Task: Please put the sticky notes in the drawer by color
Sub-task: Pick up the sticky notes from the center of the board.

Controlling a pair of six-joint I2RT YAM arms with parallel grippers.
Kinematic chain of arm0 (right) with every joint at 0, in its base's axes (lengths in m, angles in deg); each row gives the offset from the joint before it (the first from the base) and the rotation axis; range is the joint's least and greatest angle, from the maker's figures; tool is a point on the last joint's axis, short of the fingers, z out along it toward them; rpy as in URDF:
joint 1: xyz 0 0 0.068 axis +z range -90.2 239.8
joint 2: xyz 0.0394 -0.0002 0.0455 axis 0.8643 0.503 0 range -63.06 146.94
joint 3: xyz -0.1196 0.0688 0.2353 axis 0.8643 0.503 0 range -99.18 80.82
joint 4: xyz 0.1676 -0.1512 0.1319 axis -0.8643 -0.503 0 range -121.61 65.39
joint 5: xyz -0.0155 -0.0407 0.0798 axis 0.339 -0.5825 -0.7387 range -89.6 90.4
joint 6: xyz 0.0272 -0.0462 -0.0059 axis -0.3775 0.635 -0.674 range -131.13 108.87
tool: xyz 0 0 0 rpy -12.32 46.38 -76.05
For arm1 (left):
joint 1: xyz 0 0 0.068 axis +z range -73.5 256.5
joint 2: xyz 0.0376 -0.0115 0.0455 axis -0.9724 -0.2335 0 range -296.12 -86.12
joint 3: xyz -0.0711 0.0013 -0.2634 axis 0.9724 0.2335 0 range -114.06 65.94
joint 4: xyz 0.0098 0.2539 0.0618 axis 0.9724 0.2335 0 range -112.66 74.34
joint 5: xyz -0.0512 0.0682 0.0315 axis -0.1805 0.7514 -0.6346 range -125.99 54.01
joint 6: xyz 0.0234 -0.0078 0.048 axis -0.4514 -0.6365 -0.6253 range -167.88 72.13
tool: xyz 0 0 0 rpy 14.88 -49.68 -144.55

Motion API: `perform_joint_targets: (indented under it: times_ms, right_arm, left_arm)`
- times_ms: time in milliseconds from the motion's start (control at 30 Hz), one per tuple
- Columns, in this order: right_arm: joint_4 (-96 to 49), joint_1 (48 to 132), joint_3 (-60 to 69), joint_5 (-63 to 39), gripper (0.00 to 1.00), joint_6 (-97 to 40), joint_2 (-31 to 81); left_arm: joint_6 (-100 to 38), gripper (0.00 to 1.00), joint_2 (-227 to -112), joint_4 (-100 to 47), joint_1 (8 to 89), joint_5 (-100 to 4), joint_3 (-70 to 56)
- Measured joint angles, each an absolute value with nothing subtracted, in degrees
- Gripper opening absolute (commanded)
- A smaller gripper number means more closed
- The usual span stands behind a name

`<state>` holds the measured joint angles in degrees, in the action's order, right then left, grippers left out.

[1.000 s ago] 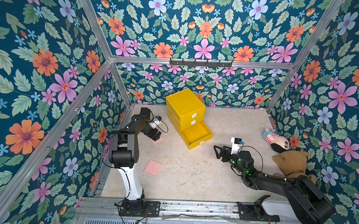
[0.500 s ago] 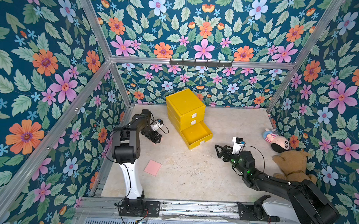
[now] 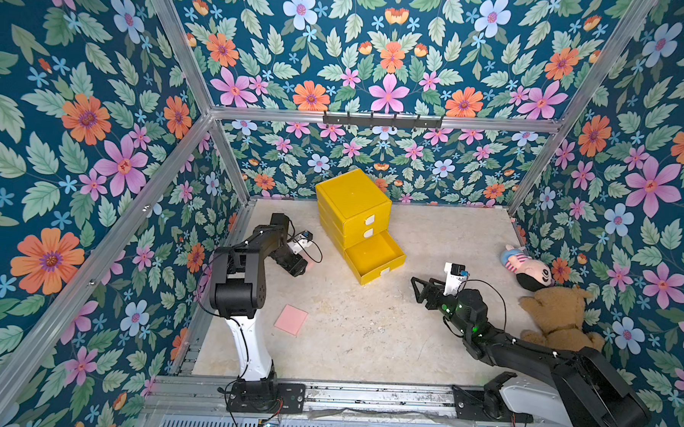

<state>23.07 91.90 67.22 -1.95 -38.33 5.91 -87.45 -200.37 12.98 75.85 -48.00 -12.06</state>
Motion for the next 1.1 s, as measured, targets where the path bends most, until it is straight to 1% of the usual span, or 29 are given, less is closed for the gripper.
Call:
perform_joint_targets:
  times_ms: [267,333,467,600,833,967,1100]
  right_arm:
    - [21.76,91.90,67.20,-1.71,0.91,-38.33,3.22]
    - [21.19,91.90,66.96,-1.76,0.91,-38.31,2.87]
    - [19.95,91.90,65.88,-3.07,0.91,-38.59,2.07]
    - [19.68,91.97,63.39,-6.48,0.90,-42.31,2.87]
    - [18.88,95.46,54.32,-13.93,0.89,-51.33,11.33]
    - [19.71,97.52,49.14,-18.54,0.88,-57.15,17.41]
    - [24.60,98.54,46.19,-23.28,0.87,-63.14,24.43]
  left_arm:
    - [-87.18,0.79,-199.08,12.08,75.74,-47.87,-10.81]
    - [-87.18,0.80,-198.23,12.36,75.74,-47.49,-10.07]
    - [-86.51,0.81,-194.10,13.26,75.70,-47.19,-7.88]
    - [-84.87,0.81,-188.53,13.37,75.70,-47.25,-6.18]
    - [-80.65,0.80,-178.39,14.59,73.58,-48.81,1.30]
    - [-77.79,0.79,-173.10,15.16,70.54,-50.38,5.30]
    - [-74.73,0.79,-168.18,15.49,65.49,-52.26,8.14]
